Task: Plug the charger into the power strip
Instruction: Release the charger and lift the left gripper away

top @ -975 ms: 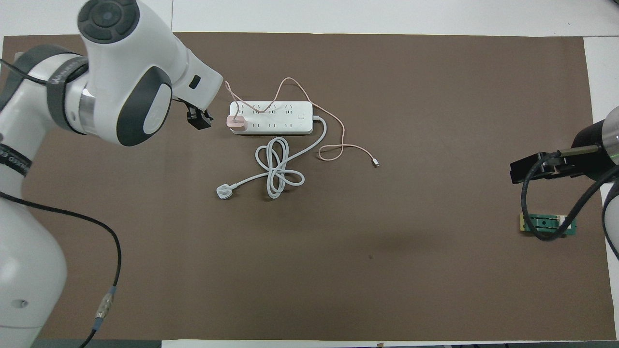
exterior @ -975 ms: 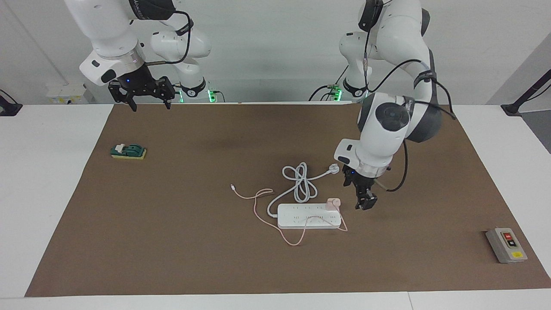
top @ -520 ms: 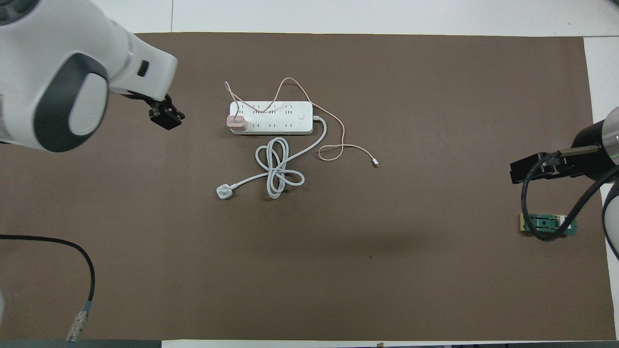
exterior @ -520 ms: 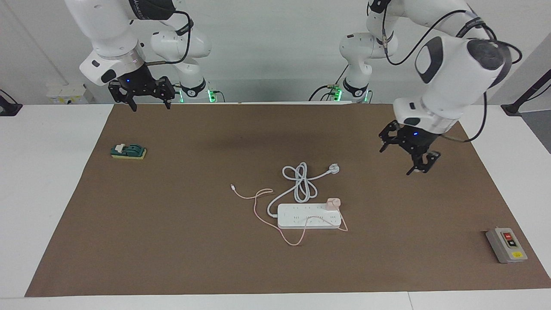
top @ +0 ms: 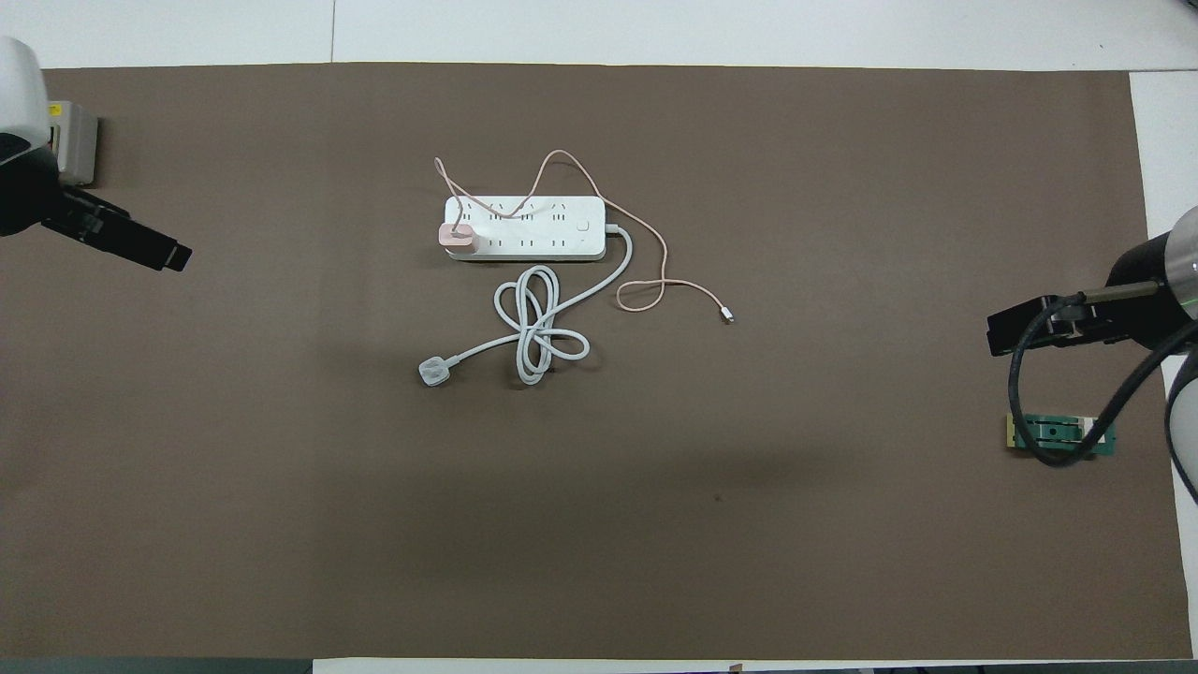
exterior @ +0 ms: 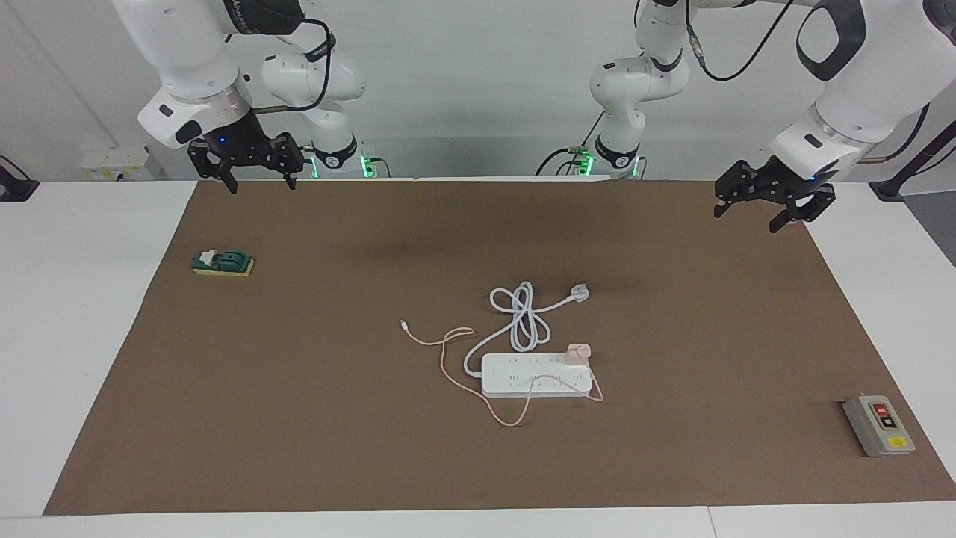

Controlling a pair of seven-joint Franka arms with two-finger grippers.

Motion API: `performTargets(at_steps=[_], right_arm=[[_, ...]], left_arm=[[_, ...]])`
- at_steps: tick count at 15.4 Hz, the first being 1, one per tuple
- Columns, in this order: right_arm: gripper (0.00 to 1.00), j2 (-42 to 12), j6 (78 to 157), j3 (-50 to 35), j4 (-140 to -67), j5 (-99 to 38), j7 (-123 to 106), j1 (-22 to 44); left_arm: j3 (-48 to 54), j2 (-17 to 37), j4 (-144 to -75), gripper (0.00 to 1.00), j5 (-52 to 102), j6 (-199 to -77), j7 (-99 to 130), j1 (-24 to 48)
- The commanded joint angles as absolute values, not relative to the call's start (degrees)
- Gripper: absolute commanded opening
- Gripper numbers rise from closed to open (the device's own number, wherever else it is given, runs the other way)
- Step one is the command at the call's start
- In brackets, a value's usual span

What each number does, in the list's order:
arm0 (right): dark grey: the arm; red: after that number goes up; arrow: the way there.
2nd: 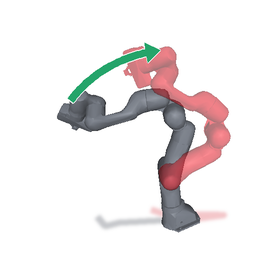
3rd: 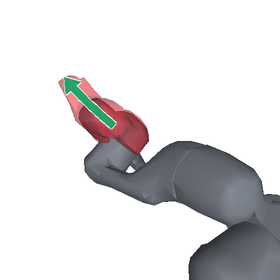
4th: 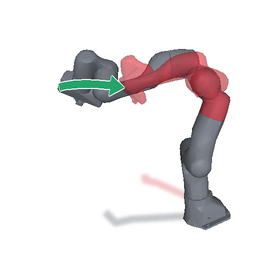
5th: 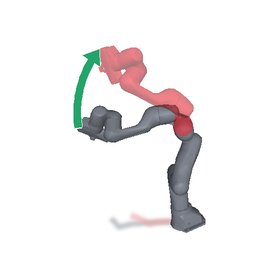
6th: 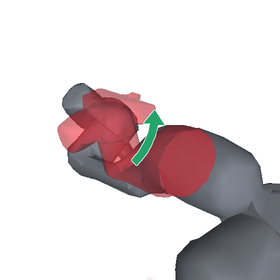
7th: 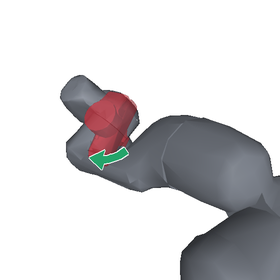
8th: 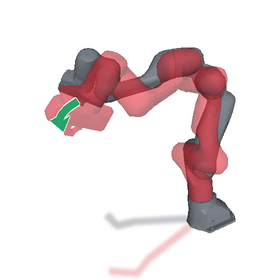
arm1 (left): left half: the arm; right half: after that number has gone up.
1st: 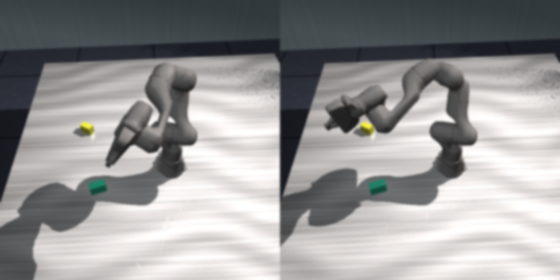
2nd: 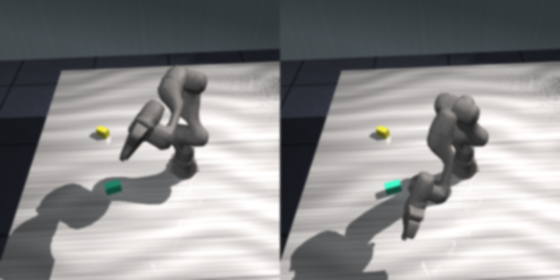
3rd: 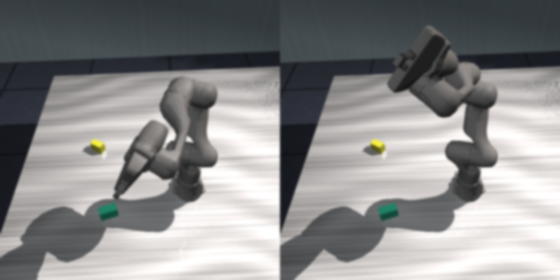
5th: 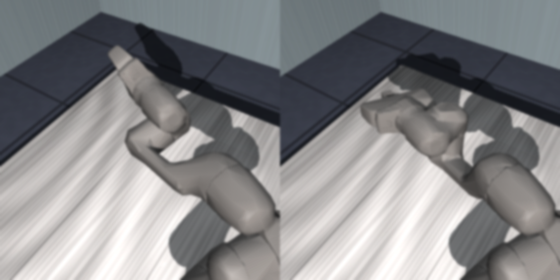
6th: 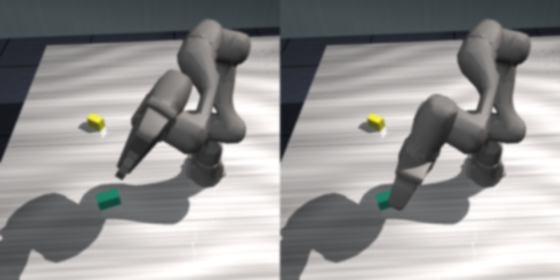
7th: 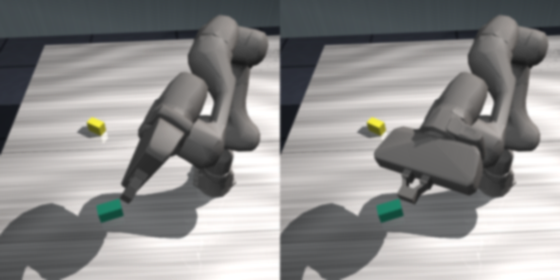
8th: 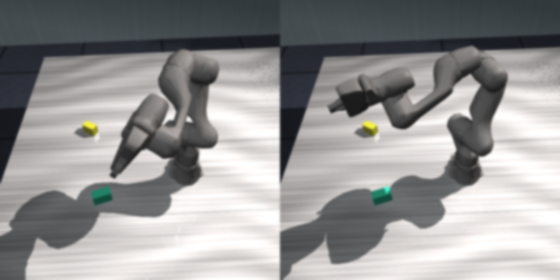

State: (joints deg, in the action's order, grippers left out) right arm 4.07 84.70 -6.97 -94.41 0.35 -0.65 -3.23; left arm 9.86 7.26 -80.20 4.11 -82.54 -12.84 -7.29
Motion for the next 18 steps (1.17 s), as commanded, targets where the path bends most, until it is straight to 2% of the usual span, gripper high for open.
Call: performTargets(at_steps=[1,7,15,18], right_arm=[[1.0,5.36,84.37,-7.21,-95.62,-0.7,-1.93,-4.13],[1.0,5.36,84.29,-7.21,-95.54,-0.7,-1.93,-4.13],[1.0,5.36,84.38,-7.21,-95.62,-0.7,-1.93,-4.13],[1.0,5.36,84.29,-7.21,-95.62,-0.7,-1.93,-4.13]], left_arm=[[9.93,4.57,-83.58,1.0,4.92,-83.05,-9.51,-7.73],[9.58,3.08,-83.14,1.0,4.92,-82.71,2.28,-10.89],[9.76,2.64,-83.24,1.0,4.49,-85.25,9.05,-10.02],[10.46,2.55,-83.14,1.0,-2.71,-84.55,8.7,-8.62]])
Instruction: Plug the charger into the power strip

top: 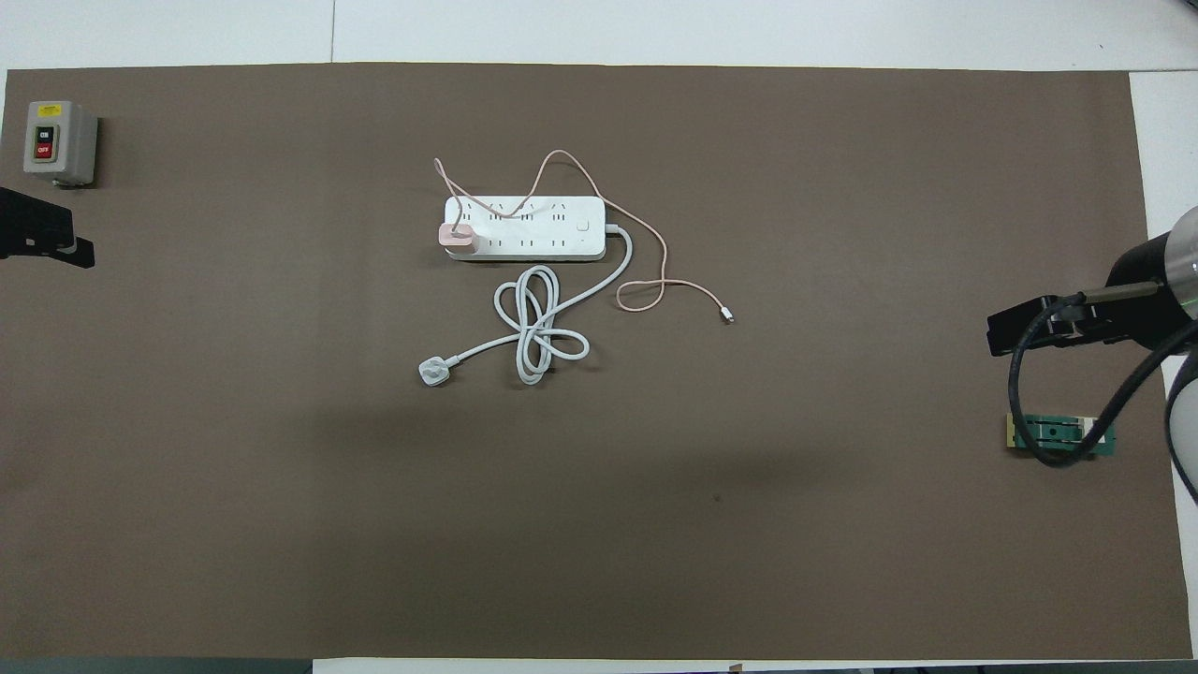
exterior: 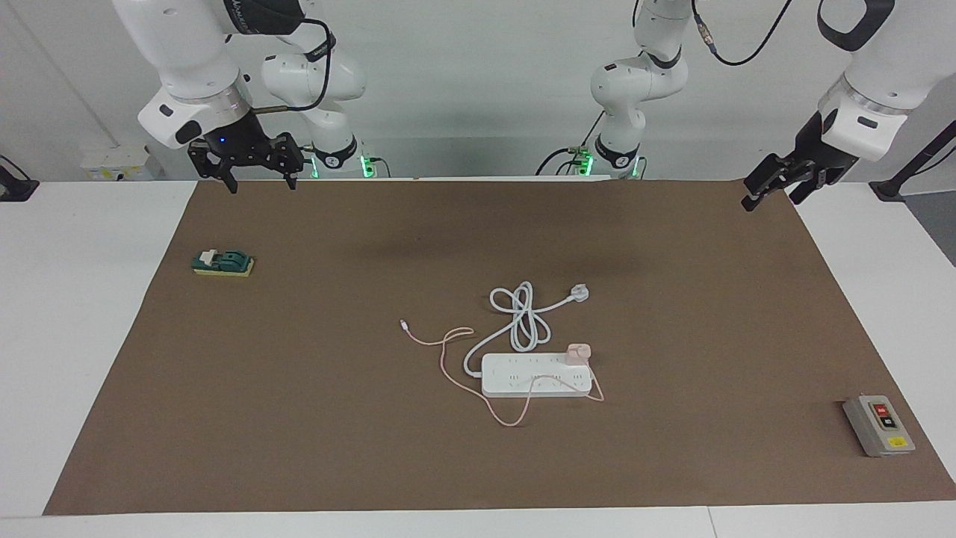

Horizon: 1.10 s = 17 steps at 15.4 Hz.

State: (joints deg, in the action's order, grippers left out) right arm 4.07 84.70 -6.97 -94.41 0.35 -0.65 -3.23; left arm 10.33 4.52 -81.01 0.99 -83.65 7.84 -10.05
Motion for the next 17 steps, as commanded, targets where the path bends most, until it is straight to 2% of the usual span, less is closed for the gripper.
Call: performTargets(at_steps=[1,9,14,17], right_arm=[[1.0,5.36,84.37,-7.21,-95.62,-0.7,-1.93,-4.13],[1.0,5.36,84.29,-7.21,-95.62,-0.7,-1.93,-4.13],[1.0,5.36,84.37,-7.21,-95.62,-0.7,-1.93,-4.13],[1.0,5.36,84.29,-7.21,-95.62,-0.7,-1.93,-4.13]], left_arm=[[10.37,2.64,-82.97,1.0,-2.64,-84.46,8.61,-8.7],[10.46,2.82,-82.97,1.0,-2.29,-85.87,8.35,-9.49],[11.69,-0.17,-87.27,1.0,-2.29,-85.43,8.35,-10.11],[11.51,0.35,-87.36,1.0,-2.2,-85.61,8.17,-10.02]])
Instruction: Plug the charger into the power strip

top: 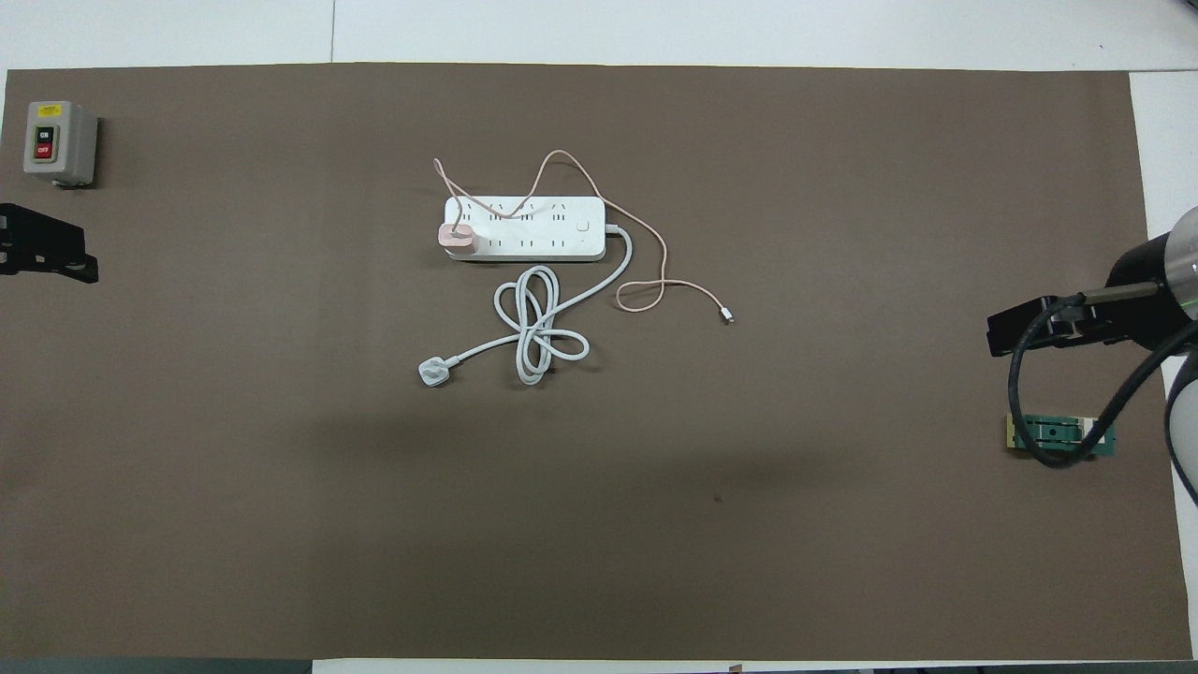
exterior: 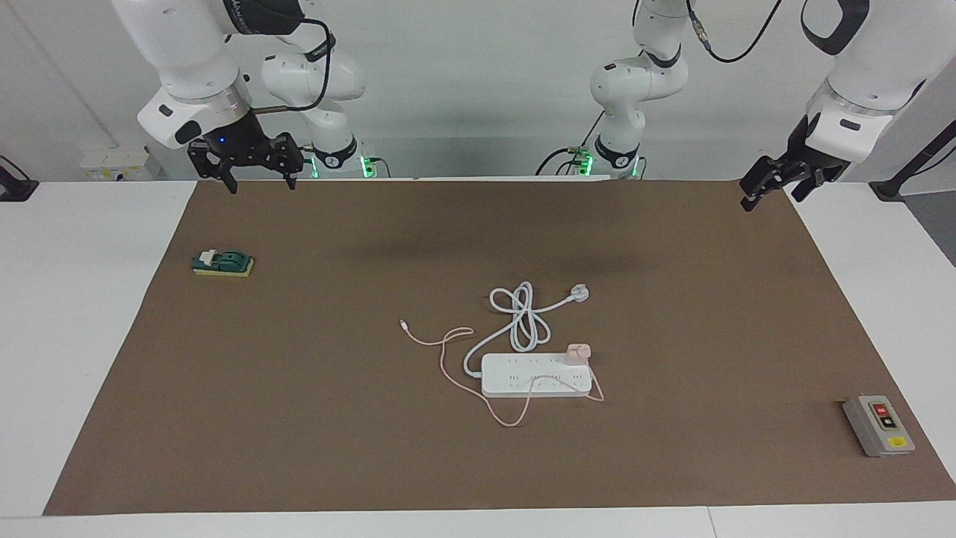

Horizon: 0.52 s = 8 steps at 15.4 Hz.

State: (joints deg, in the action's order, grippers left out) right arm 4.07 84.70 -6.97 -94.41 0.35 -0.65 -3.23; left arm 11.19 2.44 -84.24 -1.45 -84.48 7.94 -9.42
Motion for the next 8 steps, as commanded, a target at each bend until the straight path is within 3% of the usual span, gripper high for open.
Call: performTargets(at_steps=[1,8], right_arm=[[1.0,5.36,84.29,-7.21,-95.62,-0.7,-1.93,-4.13],[1.0,5.36,84.29,-7.21,-95.62,-0.7,-1.93,-4.13]], left_arm=[[11.51,0.44,-87.45,1.0,-2.2,-85.52,8.17,-10.11],[11.51,0.35,-87.71,1.0,-2.2,-86.04,8.52,-9.93]])
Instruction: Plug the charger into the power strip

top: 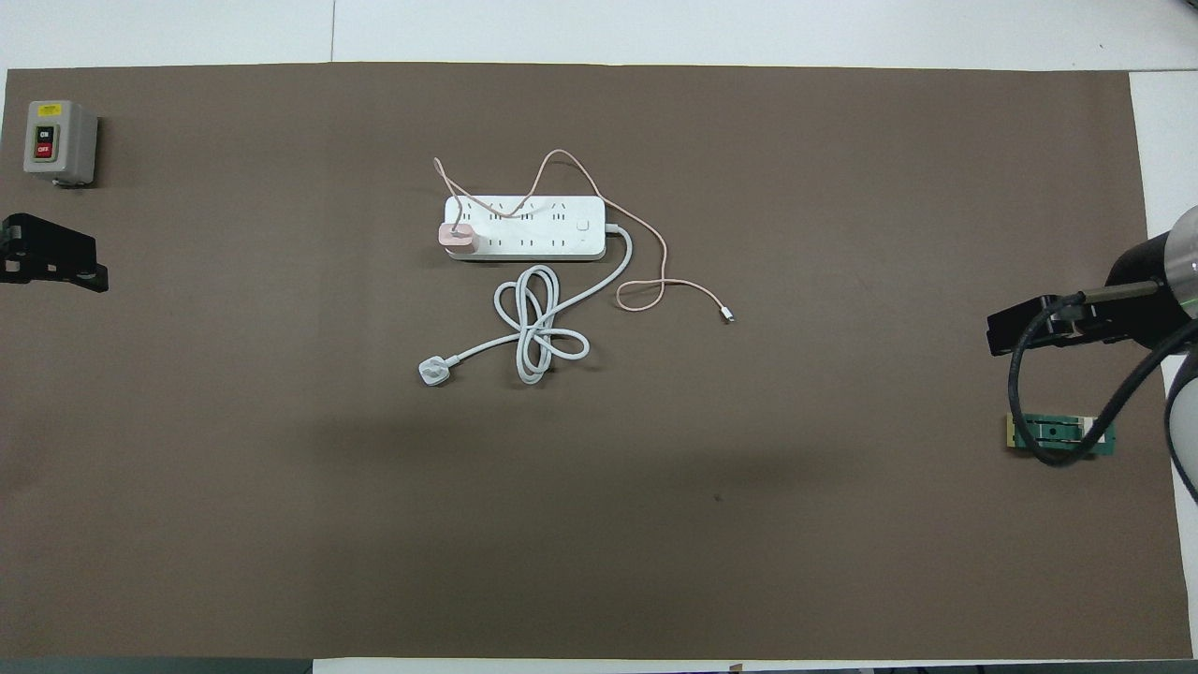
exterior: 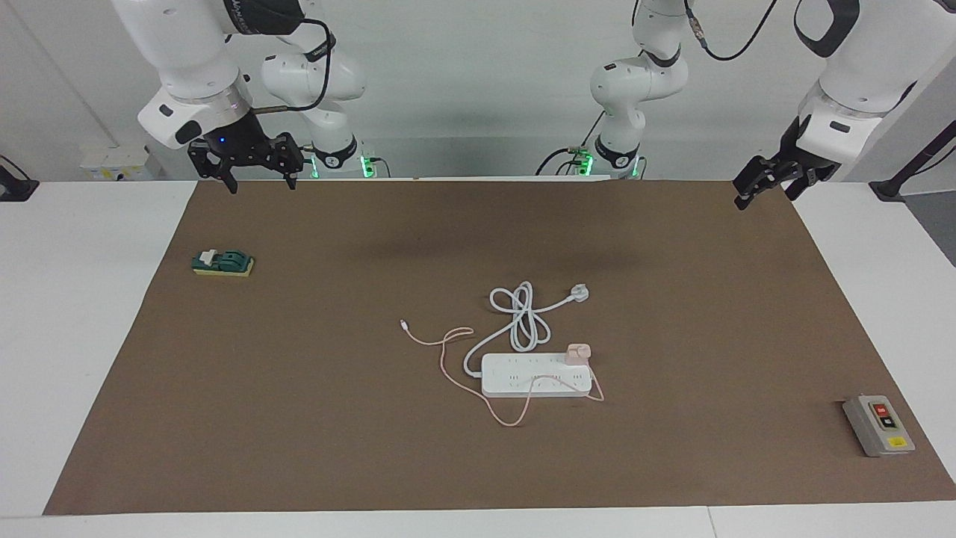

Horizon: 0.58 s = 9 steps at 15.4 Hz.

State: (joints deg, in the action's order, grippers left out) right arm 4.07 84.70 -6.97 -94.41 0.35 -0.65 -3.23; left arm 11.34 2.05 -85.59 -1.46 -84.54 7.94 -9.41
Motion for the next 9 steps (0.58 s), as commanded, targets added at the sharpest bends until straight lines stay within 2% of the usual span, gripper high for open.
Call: performTargets(at_steps=[1,9], right_arm=[[1.0,5.36,84.29,-7.21,-95.62,-0.7,-1.93,-4.13],[1.0,5.27,84.38,-6.94,-95.54,-0.7,-1.76,-4.13]], left_arm=[[11.51,0.53,-87.54,1.0,-2.2,-86.83,8.35,-10.02],[11.42,1.4,-87.1,1.0,-2.11,-89.47,8.0,-8.09]])
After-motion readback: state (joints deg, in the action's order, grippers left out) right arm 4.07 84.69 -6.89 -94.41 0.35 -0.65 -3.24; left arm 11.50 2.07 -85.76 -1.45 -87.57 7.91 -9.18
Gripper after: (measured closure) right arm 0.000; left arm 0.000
